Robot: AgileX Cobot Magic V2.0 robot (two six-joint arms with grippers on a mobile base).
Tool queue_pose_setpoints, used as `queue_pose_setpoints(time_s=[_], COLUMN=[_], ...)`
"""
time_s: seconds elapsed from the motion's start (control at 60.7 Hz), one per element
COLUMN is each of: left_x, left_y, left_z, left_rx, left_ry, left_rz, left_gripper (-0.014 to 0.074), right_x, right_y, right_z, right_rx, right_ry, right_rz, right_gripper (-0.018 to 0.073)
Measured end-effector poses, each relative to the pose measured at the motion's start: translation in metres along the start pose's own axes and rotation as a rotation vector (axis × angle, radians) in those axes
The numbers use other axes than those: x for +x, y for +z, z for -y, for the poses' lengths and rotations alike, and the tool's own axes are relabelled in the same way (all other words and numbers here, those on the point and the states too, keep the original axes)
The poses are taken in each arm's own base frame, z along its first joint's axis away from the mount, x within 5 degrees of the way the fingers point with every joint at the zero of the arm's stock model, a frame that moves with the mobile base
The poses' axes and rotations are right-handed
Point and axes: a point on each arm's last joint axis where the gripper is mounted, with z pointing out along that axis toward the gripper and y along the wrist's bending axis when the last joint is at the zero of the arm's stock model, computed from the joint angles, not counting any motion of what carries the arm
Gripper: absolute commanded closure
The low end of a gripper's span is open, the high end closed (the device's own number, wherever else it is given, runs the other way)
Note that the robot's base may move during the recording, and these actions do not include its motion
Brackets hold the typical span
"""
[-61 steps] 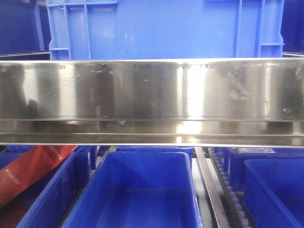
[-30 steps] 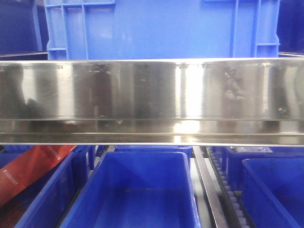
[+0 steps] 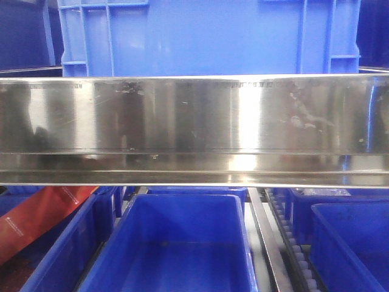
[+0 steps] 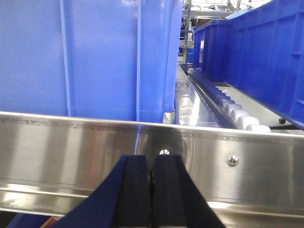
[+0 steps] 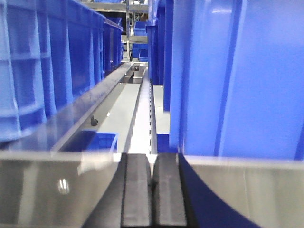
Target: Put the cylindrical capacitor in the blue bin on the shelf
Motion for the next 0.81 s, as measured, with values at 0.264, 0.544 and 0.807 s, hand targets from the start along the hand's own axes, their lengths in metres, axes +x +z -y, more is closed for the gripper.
queue_pose_setpoints(time_s=[0.264,0.544,0.807], left_x=[0.0,0.0,0.0], left_y=[0.0,0.0,0.0], left_z=[0.0,0.0,0.0], left_rx=[0.0,0.0,0.0], left_ry=[0.0,0.0,0.0], left_rz=[0.0,0.0,0.0], left_gripper=[0.0707,0.0707,0.0707], right_x=[0.014,0.013,0.013], right_y=[0.002,0.002,0.002], right_z=[0.001,0.001,0.001], right_rx=[0.006,0.006,0.007], right_ry=[0.006,0.01,0.01], right_rz=[-0.014,-0.008,0.0], right_gripper=[0.0721,0.0721,0.0721])
